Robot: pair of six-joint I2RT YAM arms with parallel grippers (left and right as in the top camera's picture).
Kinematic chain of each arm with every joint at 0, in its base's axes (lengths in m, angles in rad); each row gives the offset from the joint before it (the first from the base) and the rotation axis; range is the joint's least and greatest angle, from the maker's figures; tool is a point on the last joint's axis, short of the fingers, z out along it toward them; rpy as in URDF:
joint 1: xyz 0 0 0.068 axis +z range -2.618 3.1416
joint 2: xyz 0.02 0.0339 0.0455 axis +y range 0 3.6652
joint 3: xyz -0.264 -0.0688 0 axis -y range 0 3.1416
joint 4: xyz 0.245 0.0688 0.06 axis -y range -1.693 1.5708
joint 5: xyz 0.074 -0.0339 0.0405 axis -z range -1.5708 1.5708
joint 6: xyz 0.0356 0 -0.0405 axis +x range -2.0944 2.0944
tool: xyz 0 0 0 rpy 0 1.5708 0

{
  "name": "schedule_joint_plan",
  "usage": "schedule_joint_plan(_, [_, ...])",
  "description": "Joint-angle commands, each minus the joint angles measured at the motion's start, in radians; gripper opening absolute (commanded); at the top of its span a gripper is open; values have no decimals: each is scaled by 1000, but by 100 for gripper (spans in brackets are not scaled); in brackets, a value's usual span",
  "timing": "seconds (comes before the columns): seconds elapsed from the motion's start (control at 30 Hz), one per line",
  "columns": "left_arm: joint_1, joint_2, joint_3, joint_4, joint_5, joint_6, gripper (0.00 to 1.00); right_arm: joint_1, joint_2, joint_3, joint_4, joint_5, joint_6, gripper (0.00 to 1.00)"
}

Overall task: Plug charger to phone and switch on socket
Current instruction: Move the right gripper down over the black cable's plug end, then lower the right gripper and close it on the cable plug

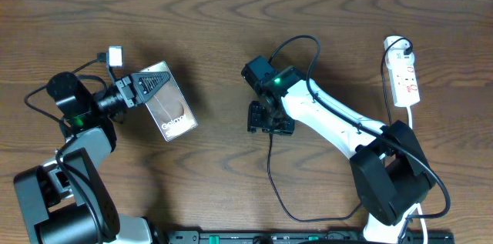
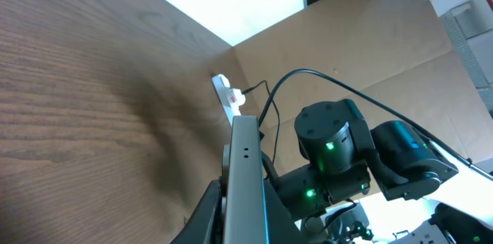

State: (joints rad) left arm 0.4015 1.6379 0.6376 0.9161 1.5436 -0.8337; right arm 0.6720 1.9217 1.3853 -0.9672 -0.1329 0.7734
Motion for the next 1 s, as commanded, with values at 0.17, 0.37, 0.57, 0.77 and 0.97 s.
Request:
schedule_joint_plan(0.17, [3, -18, 19, 4, 27, 3, 8, 6, -3, -68, 24, 19, 41, 60])
schedule_joint_plan(0.37, [3, -18, 19, 4, 27, 2, 8, 6, 0, -77, 32, 19, 42, 59])
schedule_joint_plan(0.57, [3, -18, 19, 4, 27, 2, 7, 8, 40, -86, 61, 19, 42, 52])
schedule_joint_plan(0.77, [3, -18, 19, 4, 27, 2, 7, 8, 61, -86, 68, 11, 41, 48])
schedule_joint_plan(0.97, [3, -18, 19, 4, 27, 3, 7, 8, 61, -87, 70, 11, 41, 47])
